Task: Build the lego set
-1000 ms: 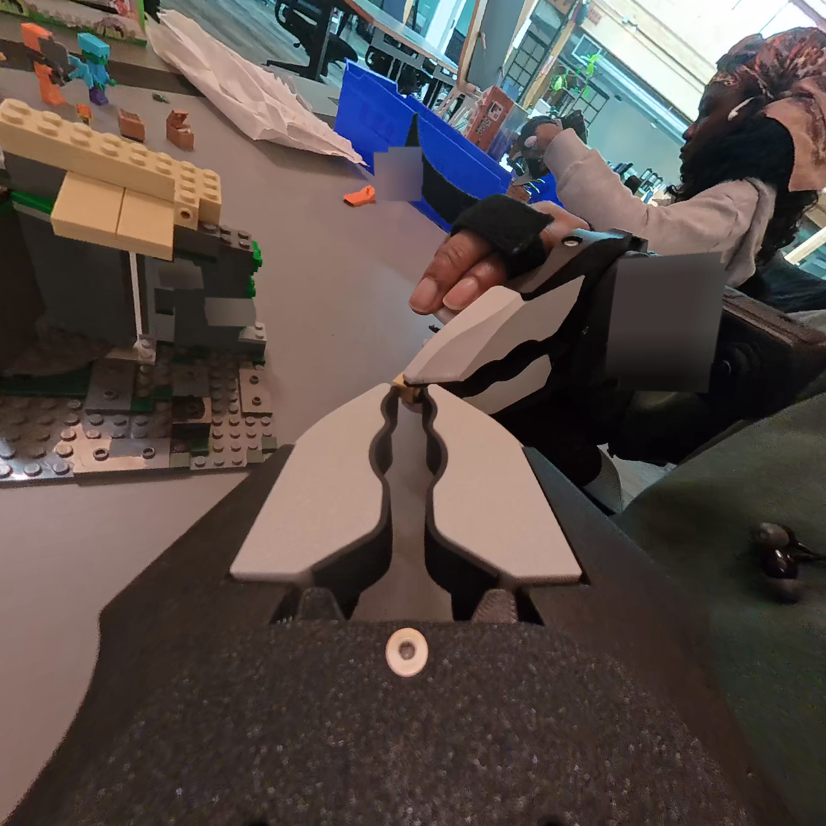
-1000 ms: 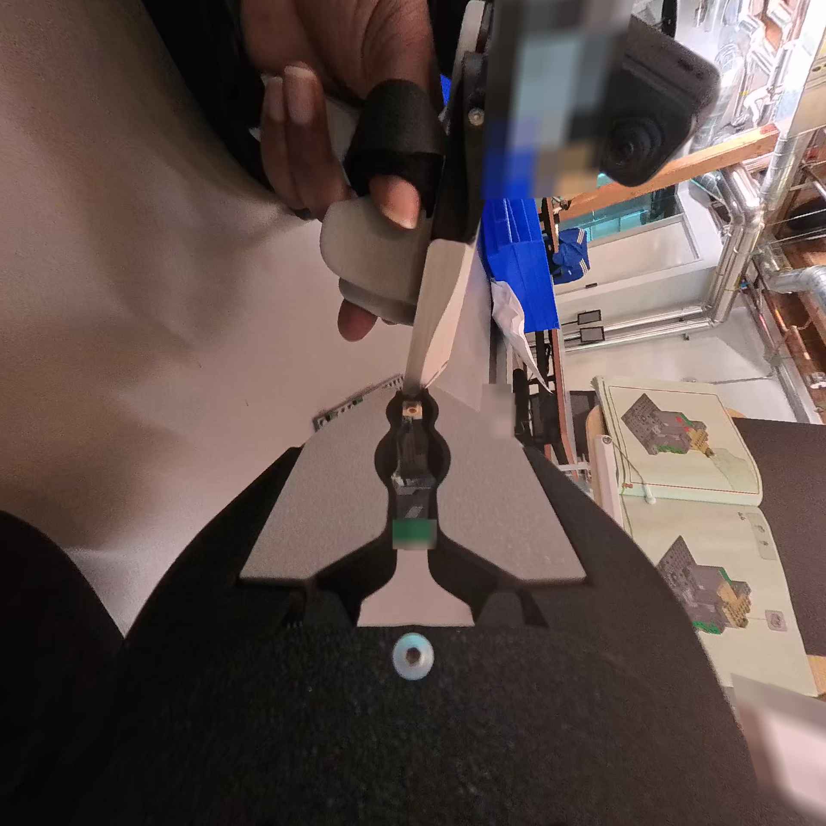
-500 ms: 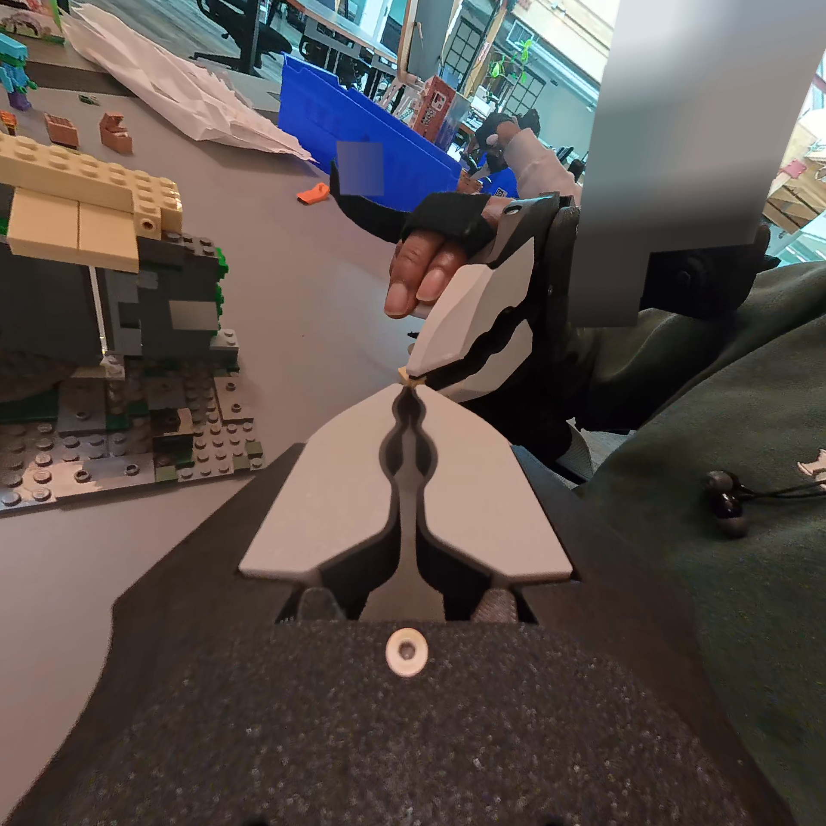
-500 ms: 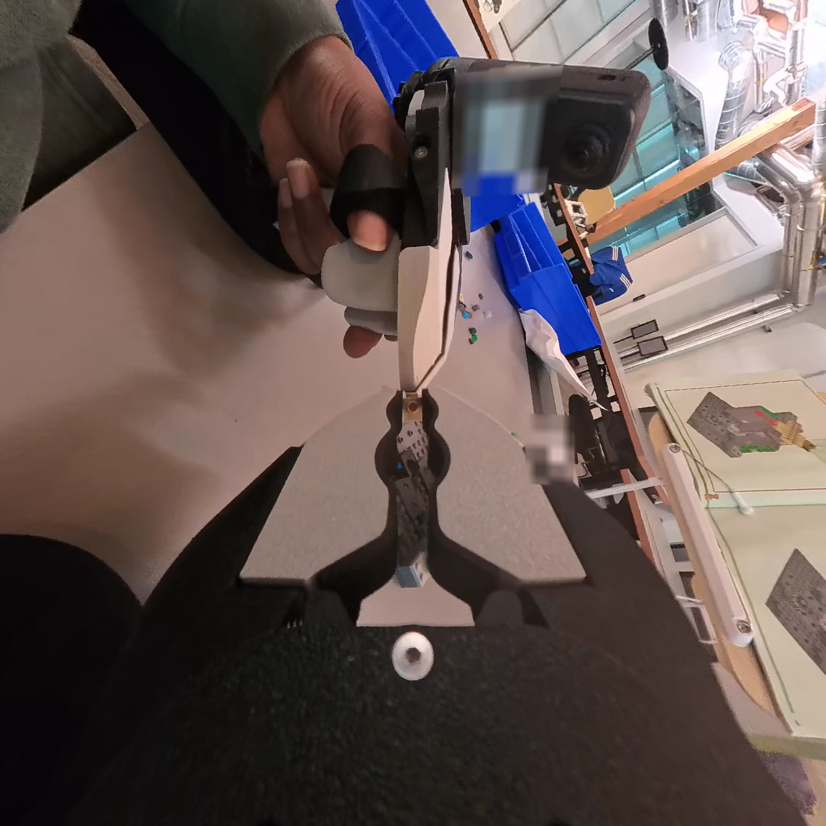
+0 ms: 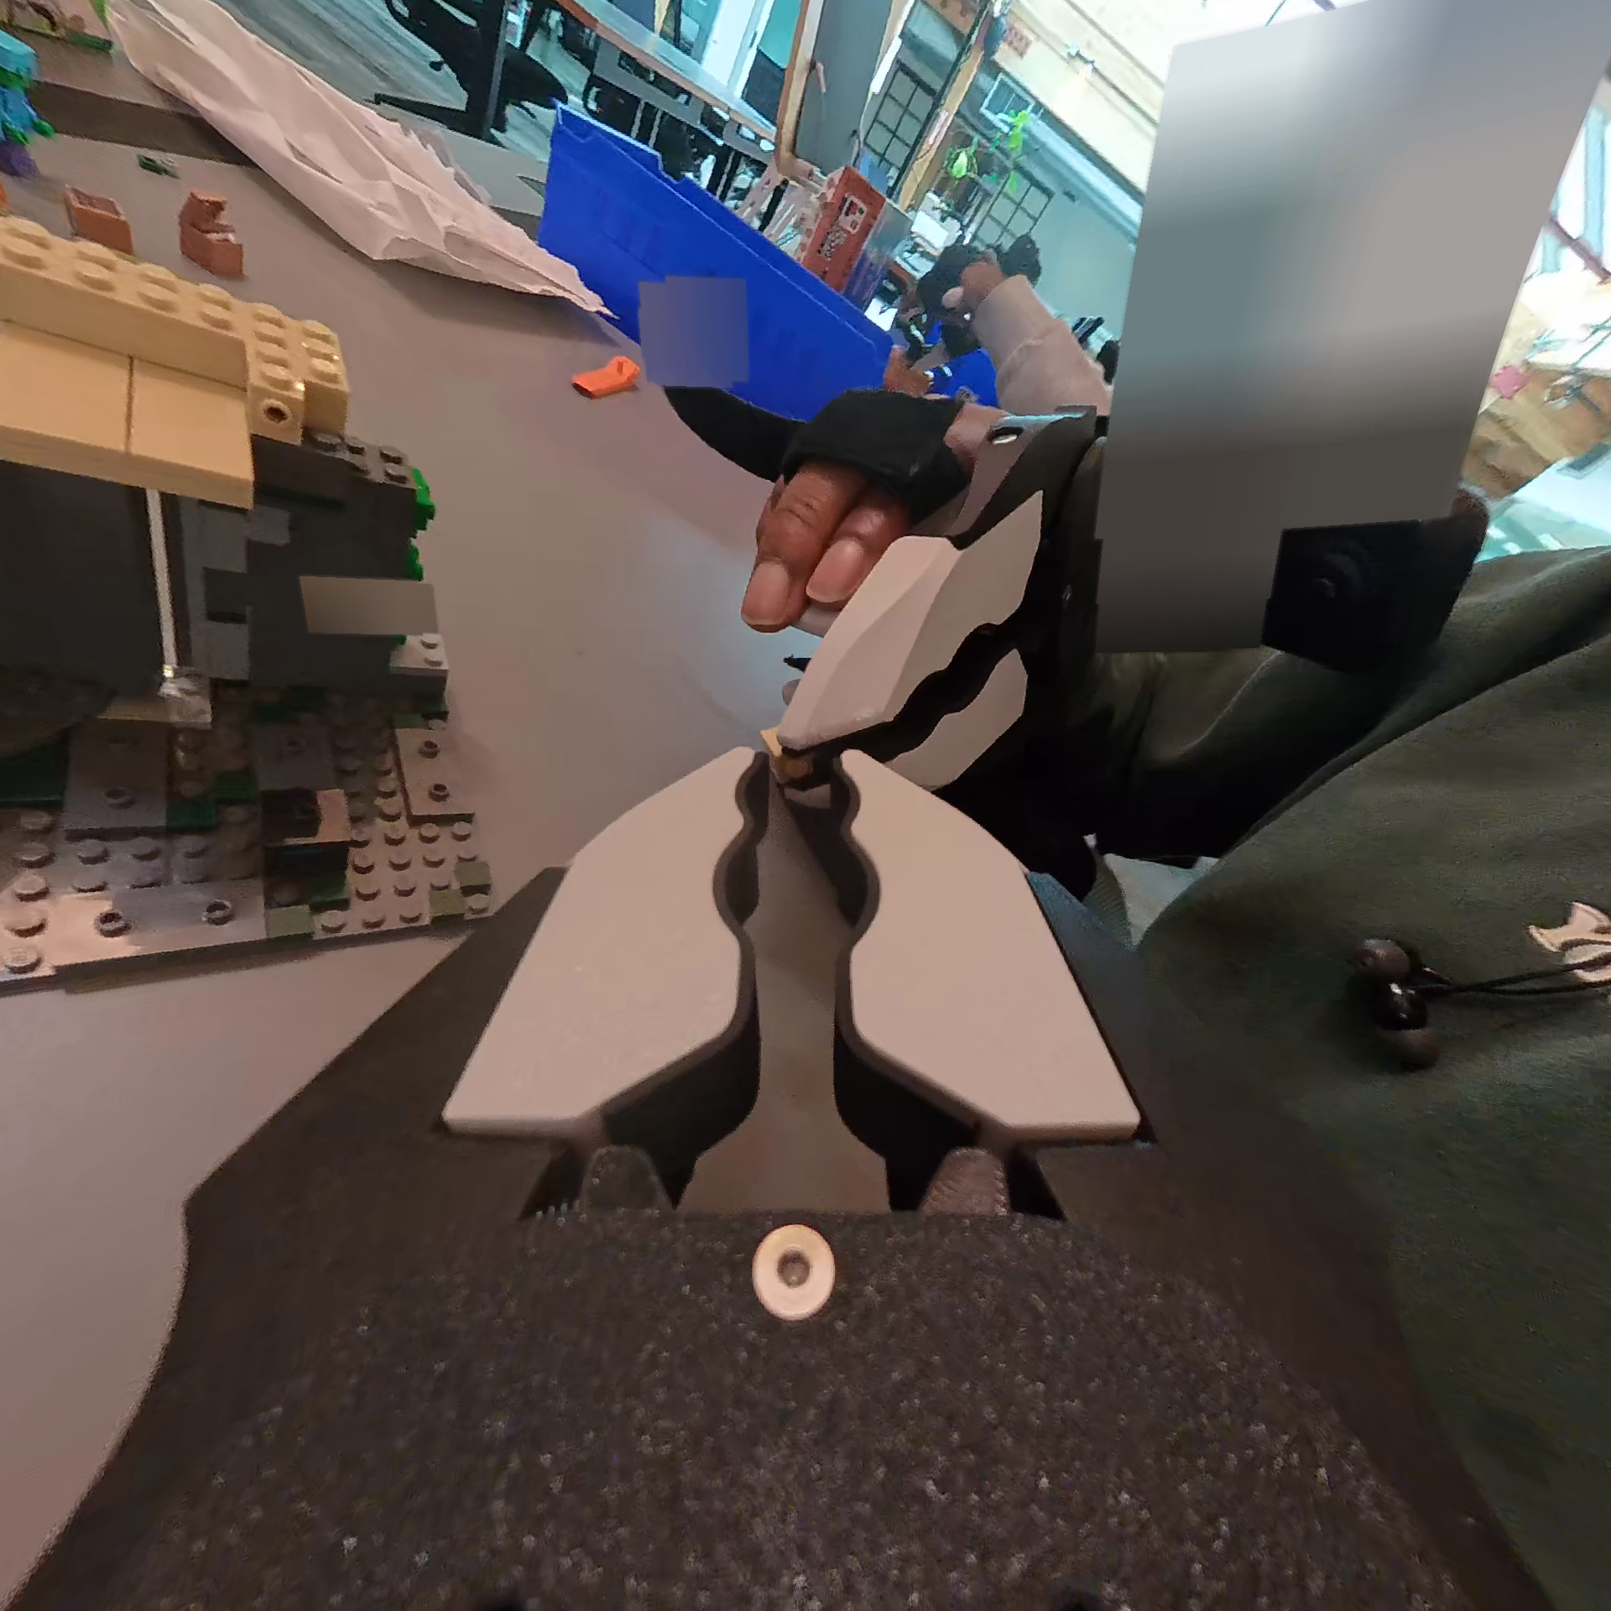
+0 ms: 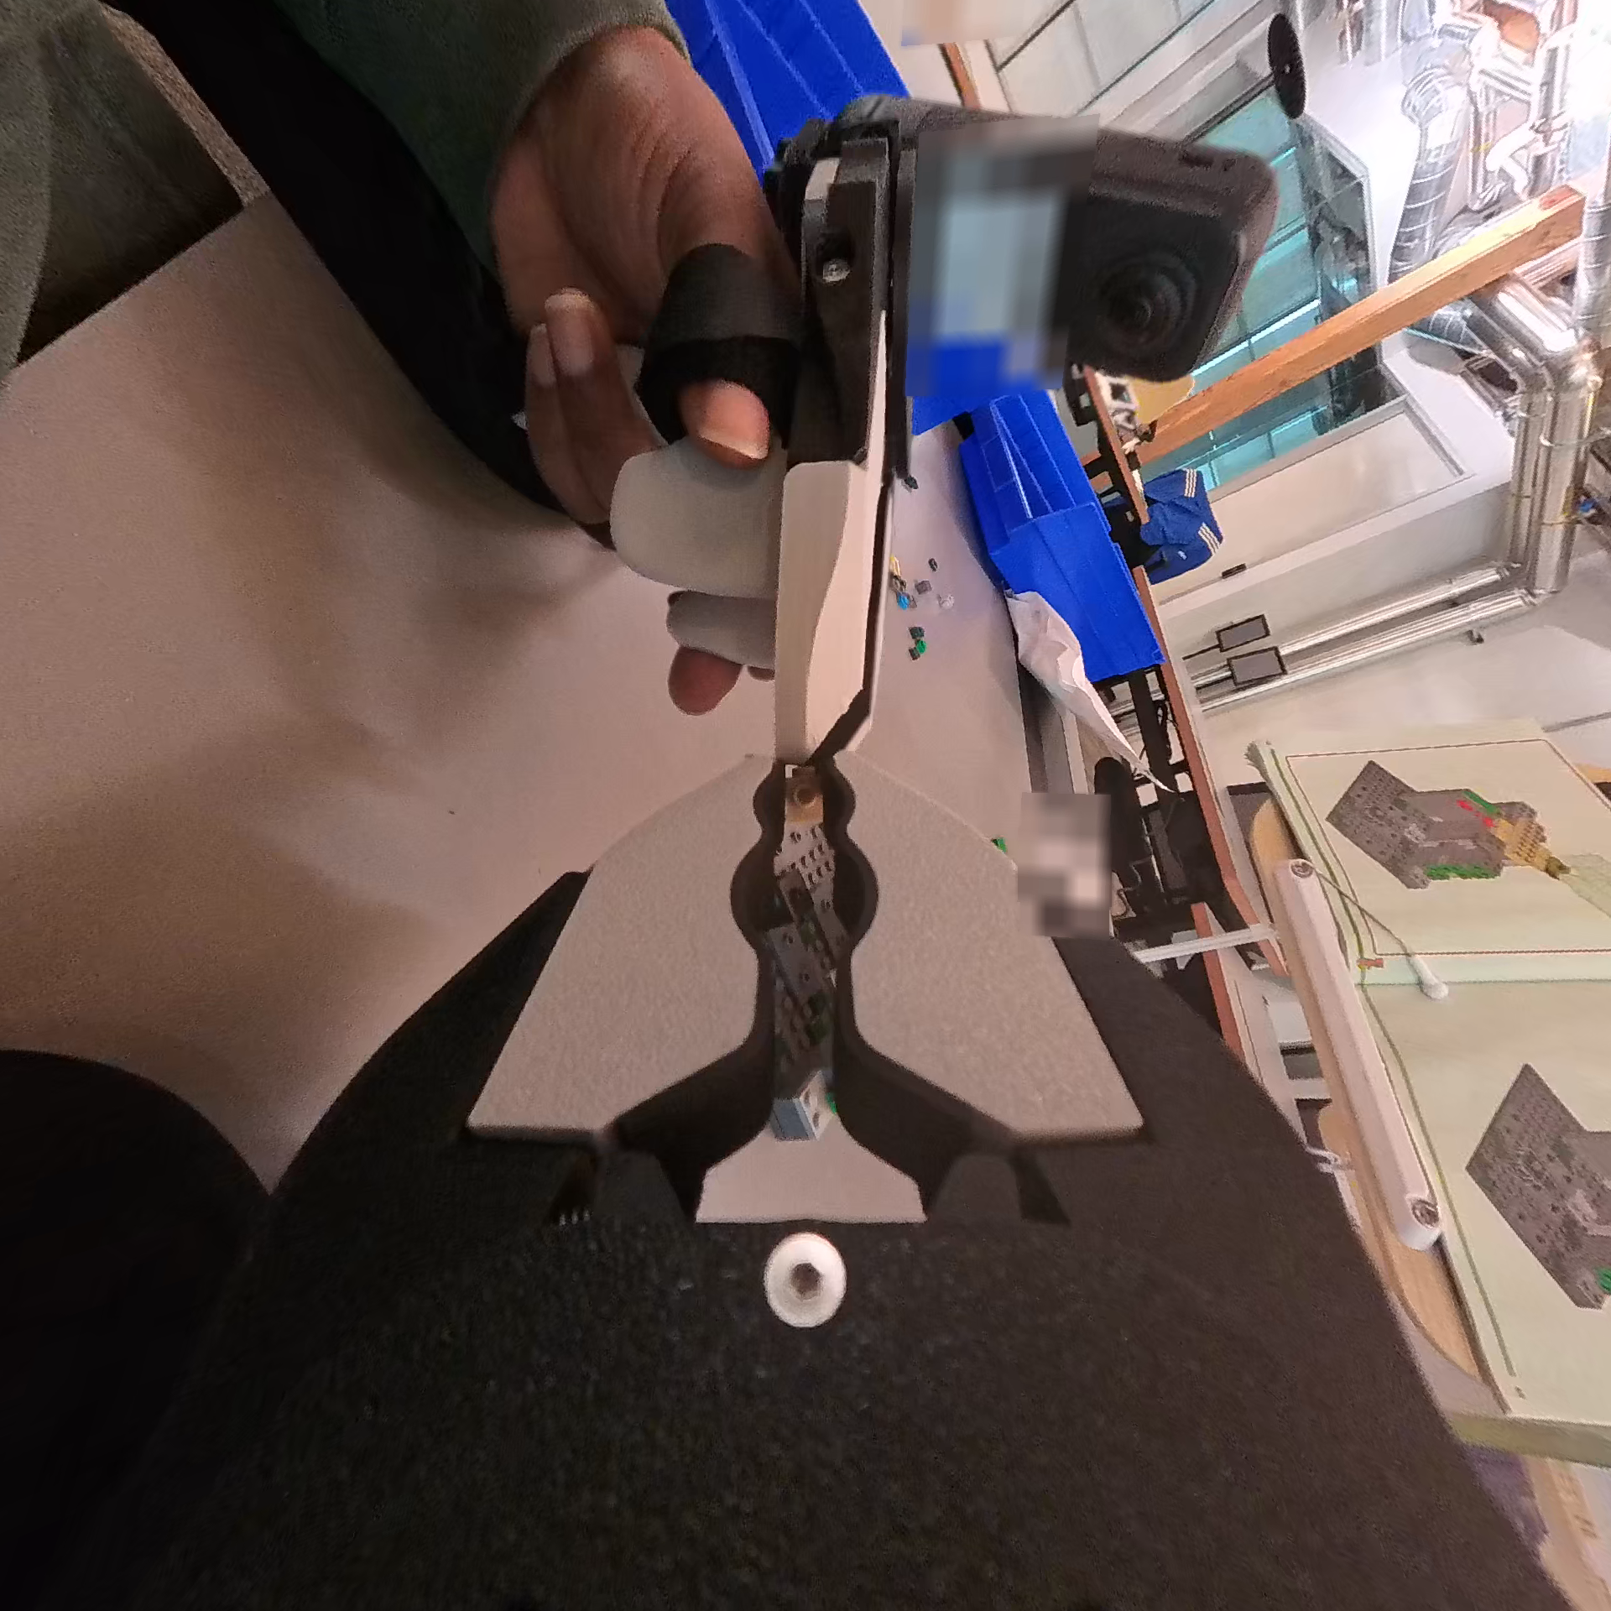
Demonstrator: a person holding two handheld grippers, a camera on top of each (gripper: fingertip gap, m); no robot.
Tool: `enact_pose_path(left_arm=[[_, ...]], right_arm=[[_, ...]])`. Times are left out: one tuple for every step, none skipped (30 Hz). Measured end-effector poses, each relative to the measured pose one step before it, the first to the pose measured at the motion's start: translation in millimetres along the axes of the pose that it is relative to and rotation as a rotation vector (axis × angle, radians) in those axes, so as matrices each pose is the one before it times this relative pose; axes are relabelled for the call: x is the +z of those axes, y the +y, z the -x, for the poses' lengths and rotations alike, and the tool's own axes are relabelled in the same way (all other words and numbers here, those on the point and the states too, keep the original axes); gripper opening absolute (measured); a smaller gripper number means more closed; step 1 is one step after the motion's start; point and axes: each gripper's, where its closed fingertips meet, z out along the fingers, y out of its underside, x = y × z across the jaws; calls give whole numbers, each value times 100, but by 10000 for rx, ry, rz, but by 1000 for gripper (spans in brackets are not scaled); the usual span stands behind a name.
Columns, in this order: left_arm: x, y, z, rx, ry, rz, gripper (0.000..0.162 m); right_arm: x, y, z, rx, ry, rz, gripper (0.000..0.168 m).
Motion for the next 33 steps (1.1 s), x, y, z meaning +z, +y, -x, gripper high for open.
enact_pose_path(left_arm=[[-2, 12, -131, -172, 177, -25, 12], [-6, -17, -115, -172, 161, -40, 12], [-3, 37, -110, -139, 147, -21, 12], [-7, 17, -134, -108, 149, -42, 11], [-33, -39, -153, -158, 180, -77, 11], [-44, -35, -85, -200, 143, -72, 10], [-35, -12, -54, -138, 131, -55, 9], [-19, 28, -32, -109, 74, -13, 9], [2, 49, -4, -6, 9, 17, 8], [7, 41, 54, 104, -91, 39, 8], [8, 24, 35, 151, -109, 42, 7], [-12, -24, 10, 117, -80, 26, 6], [-32, -52, -24, 76, -34, 24, 6], [-46, -64, -29, 88, -23, 24, 6], [-51, -89, -4, 128, -43, 27, 6], [-55, -73, 29, 175, -87, 60, 6], [-61, -43, 49, 231, -103, 105, 6], [-98, -43, 53, 269, -91, 120, 6], [-107, 1, 29, 262, -67, 155, 6], [-110, -24, 35, 245, -63, 148, 6], [-103, 3, 35, 230, -59, 163, 6], [-81, 57, 21, 252, -46, 203, 6], [-68, 86, -6, 266, -37, 217, 6], [-35, 113, -21, 239, -14, 228, 6], [-3, 135, -93, 222, 29, 243, 6], [36, 165, -87, 229, 37, 263, 6], [57, 170, -85, 234, 26, 268, 6], [84, 160, -116, 198, 56, 257, 6], [92, 98, -70, 141, 39, 207, 6], [62, 34, 7, 86, 20, 154, 6], [37, -9, 15, 50, 35, 107, 6], [14, -44, -7, 27, 56, 58, 6], [3, -70, 50, -1, 16, 11, 6]], right_arm=[[-38, -104, 8, -29, 0, -51, 7], [-44, -100, 22, -52, 3, -55, 7], [-48, -115, 35, -44, -15, -58, 7], [-53, -136, 27, -21, -10, -70, 7], [-52, -144, 2, -16, -4, -72, 7], [-30, -151, 13, -41, -1, -53, 7], [-15, -107, 7, -82, 20, -16, 7], [7, -35, 12, -95, 17, 32, 8], [-2, -9, 27, -41, 7, 14, 8], [-1, 12, 29, 16, -7, 5, 7], [-12, 19, 3, 23, -2, -13, 7], [-18, -21, -51, 37, 16, -24, 7], [2, -37, -67, 60, 27, -19, 8], [8, -48, -92, 92, 31, -16, 8], [-4, -51, -86, 134, 18, -27, 8], [-28, -23, -93, 175, -2, -46, 8], [-72, 22, -137, 233, -3, -48, 10], [-88, 78, -187, 295, -28, -34, 12], [-120, 89, -168, 295, -56, -41, 13], [-128, 70, -141, 223, -39, -55, 14], [-104, 97, -79, 141, -48, -27, 14], [-43, 158, 77, 106, -124, 32, 14], [19, 188, 168, 94, -152, 50, 14], [66, 146, 194, 61, -130, 37, 14], [113, 128, 235, 13, -125, 50, 14], [133, 87, 201, -29, -80, 45, 14], [132, -4, 170, -56, -44, 4, 15], [110, -79, 178, -67, -46, -22, 14], [80, -108, 127, -76, -8, -31, 14], [50, -126, 74, -89, 13, -33, 14], [16, -63, 14, -86, 36, -4, 12], [-9, 4, -76, -86, 75, 30, 10], [-35, 25, -106, -74, 80, 35, 10]])
